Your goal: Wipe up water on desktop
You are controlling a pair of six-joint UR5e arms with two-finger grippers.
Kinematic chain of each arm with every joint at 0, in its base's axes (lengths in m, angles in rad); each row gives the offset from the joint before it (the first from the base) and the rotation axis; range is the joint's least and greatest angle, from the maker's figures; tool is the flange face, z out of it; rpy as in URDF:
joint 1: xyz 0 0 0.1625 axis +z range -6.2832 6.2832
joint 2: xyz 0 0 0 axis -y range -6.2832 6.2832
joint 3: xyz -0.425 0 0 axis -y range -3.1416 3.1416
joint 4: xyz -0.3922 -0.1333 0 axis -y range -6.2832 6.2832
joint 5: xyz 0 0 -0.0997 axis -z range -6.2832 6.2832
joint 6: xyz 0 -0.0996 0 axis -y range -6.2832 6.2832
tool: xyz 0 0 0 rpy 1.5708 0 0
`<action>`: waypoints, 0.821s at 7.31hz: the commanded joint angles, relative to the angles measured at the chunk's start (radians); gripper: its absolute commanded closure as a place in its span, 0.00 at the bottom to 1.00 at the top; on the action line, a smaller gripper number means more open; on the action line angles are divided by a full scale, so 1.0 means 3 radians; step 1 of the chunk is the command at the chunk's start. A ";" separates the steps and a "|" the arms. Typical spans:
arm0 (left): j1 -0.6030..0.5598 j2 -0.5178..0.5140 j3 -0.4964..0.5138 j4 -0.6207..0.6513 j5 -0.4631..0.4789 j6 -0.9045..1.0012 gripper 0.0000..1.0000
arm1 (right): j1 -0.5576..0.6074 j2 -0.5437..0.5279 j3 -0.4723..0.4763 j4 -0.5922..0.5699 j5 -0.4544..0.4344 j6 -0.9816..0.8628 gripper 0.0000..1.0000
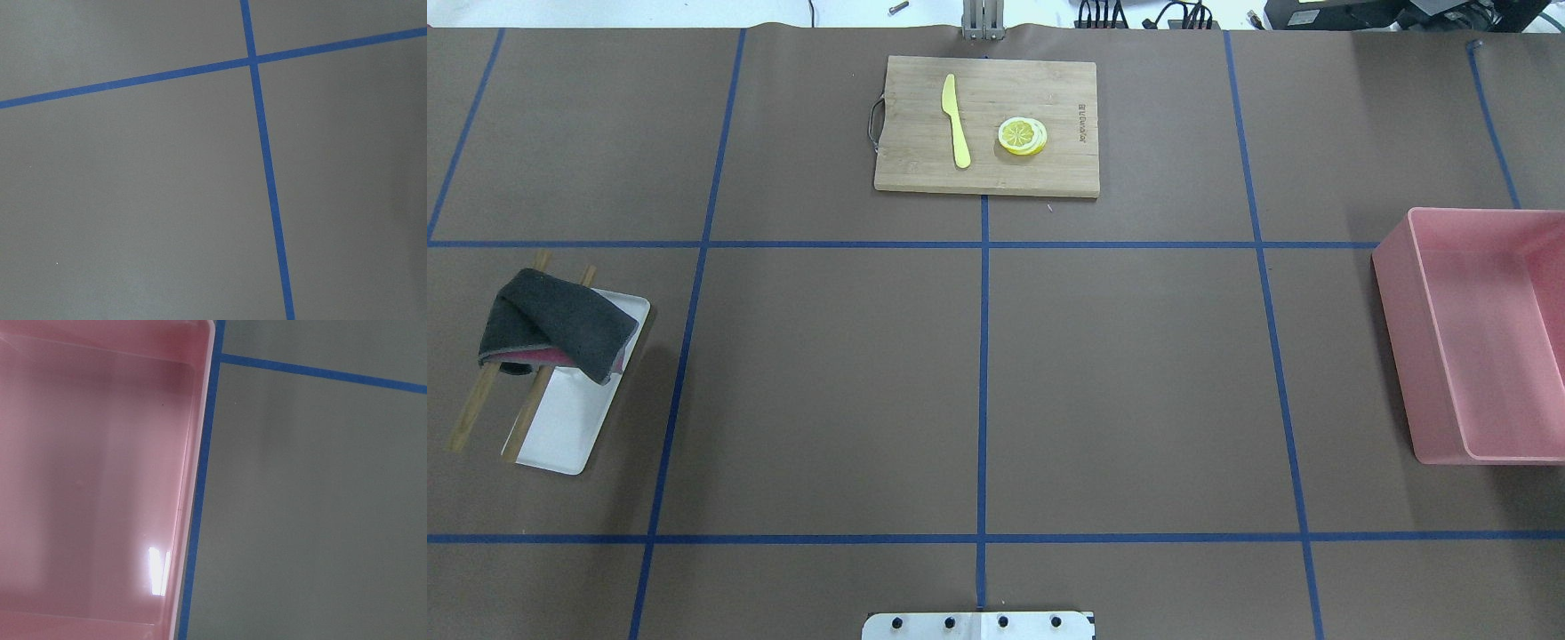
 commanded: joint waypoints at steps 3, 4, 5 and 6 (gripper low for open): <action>0.0000 -0.0005 -0.0010 -0.0010 0.0000 -0.0002 0.01 | 0.0004 0.0005 0.0076 0.0000 0.0036 0.0005 0.00; 0.0005 -0.0005 -0.0025 -0.0030 0.0000 -0.0002 0.01 | -0.0001 0.0020 0.0082 0.0000 0.0000 0.0000 0.00; 0.0005 -0.0015 -0.0061 -0.0036 0.0000 -0.0002 0.01 | -0.0001 0.0056 0.0087 0.0000 -0.0005 0.0005 0.00; 0.0005 -0.0066 -0.0137 -0.0031 0.0000 -0.0007 0.01 | -0.0001 0.0112 0.0163 0.0000 0.0025 0.0040 0.00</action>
